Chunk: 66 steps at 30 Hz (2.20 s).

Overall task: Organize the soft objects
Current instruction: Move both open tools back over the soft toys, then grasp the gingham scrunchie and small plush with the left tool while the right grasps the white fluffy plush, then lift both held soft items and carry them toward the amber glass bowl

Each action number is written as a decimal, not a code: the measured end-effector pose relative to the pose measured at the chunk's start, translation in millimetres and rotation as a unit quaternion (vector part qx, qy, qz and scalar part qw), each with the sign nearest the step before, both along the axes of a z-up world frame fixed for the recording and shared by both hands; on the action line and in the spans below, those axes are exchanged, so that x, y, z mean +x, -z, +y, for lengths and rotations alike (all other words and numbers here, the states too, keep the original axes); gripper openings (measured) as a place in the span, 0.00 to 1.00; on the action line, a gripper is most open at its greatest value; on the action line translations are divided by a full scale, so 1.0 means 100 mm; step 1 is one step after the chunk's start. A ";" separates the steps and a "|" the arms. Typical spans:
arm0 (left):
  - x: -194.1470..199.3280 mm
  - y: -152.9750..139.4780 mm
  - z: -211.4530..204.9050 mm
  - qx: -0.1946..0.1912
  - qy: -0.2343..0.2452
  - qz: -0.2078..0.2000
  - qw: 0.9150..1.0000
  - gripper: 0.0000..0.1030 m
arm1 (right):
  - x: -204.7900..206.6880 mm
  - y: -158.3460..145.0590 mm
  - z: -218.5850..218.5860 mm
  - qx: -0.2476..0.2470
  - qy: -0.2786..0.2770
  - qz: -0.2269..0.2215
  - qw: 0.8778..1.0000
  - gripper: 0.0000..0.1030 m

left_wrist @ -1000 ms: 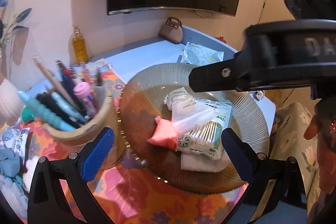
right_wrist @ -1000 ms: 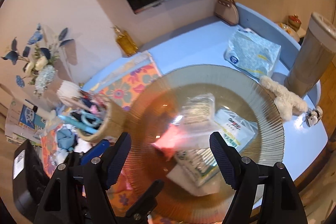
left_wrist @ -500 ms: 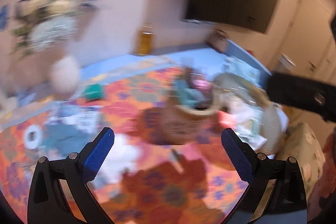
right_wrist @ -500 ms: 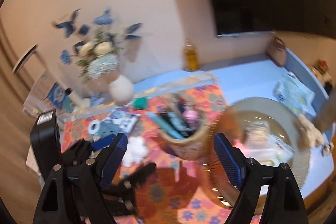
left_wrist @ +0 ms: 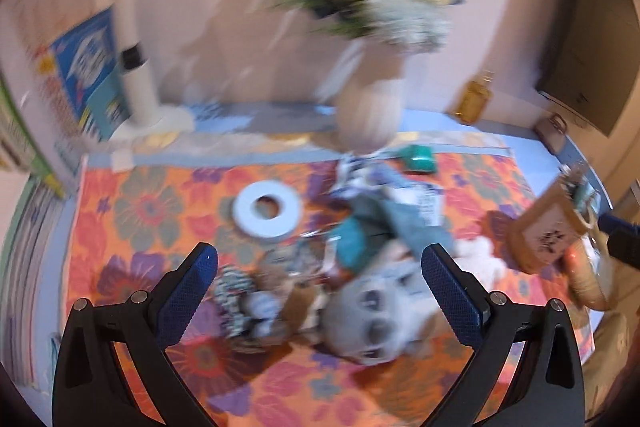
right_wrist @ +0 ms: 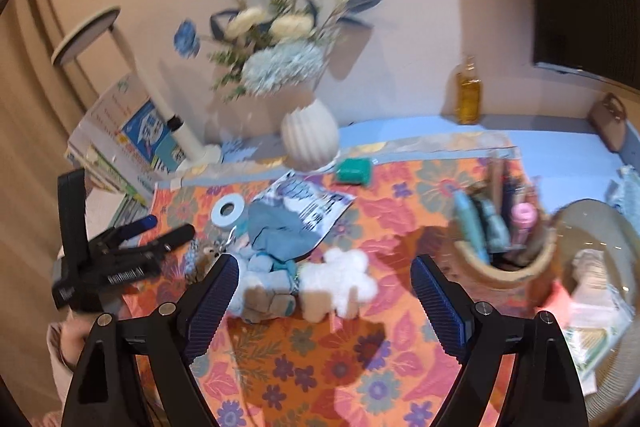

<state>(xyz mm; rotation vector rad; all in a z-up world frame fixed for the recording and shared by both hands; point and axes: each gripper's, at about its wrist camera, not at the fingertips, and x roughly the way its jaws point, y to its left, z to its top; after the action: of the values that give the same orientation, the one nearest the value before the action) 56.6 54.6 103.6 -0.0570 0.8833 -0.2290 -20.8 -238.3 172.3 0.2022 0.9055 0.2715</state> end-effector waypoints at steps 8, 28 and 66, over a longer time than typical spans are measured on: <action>0.07 0.57 0.30 -0.010 -0.028 0.044 0.999 0.99 | 0.08 0.73 0.25 -0.063 -0.020 0.022 0.998 0.84; 0.09 1.01 0.34 -0.043 -0.022 0.011 0.999 1.00 | 0.48 1.53 0.52 -0.135 -0.031 0.013 0.990 1.00; 0.10 1.10 0.77 -0.213 -0.073 -0.007 0.974 0.42 | 0.14 1.43 0.11 0.001 0.036 -0.008 0.999 0.71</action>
<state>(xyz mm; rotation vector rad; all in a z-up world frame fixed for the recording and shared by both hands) 66.6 131.1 -6.5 -0.5173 0.7988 -0.2775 -6.6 -227.7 29.2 0.2344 0.8798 0.2069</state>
